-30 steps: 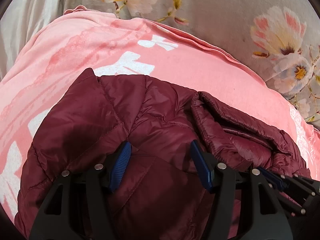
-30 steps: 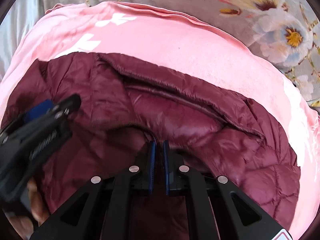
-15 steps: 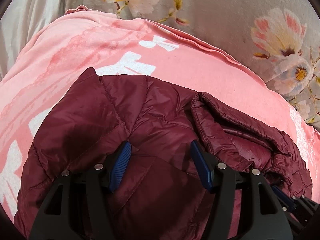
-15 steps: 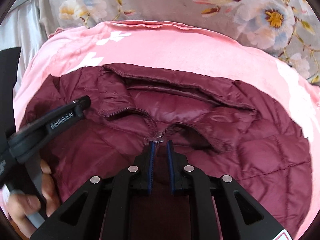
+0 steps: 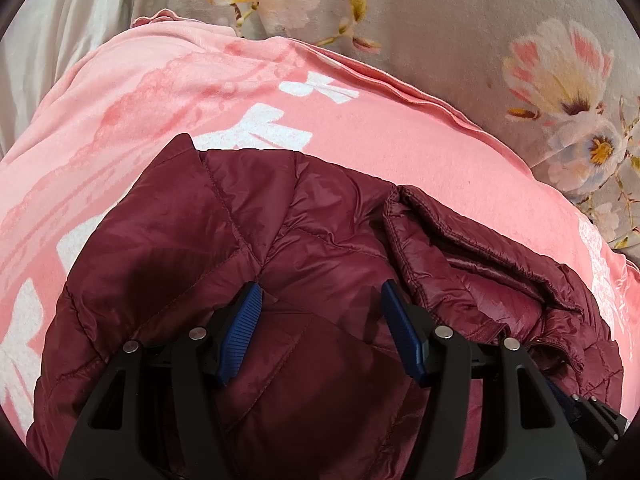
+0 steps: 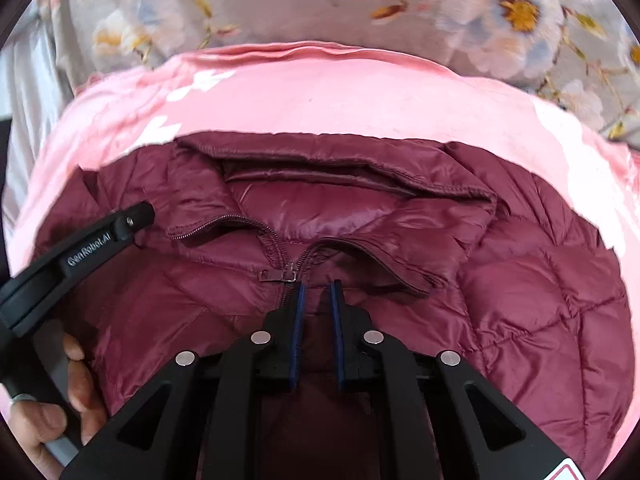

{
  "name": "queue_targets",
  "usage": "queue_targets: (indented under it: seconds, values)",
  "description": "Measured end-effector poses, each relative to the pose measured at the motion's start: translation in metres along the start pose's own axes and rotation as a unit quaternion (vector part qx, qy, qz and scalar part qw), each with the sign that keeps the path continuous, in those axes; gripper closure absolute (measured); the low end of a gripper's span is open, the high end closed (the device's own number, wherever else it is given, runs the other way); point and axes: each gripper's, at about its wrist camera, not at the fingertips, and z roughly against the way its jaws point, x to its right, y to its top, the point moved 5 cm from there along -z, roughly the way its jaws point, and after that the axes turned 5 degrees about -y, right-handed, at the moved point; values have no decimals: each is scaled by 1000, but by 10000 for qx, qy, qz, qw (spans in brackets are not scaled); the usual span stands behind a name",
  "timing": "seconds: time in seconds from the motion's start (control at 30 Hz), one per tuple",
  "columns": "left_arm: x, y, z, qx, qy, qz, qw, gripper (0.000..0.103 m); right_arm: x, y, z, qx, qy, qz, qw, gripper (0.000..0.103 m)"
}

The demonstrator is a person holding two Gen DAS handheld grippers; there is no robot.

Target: Fold large clothes

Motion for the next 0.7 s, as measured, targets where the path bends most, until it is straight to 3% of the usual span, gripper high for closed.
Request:
queue_targets:
  seconds: [0.2,0.3,0.4,0.7]
  values:
    - [0,0,1,4,37,-20,10000,43,-19,6,10,227,156,10,9996,90]
    - [0,0,0,14,19,-2,10000,43,-32,19,0,252,-75,94,9996,90]
    - [0,0,1,16,8,15,10000,43,-35,26,-19,-28,-295,118,9995,90]
    - [-1,0,1,50,-33,66,10000,43,-28,-3,-3,-98,-416,626,9971,90]
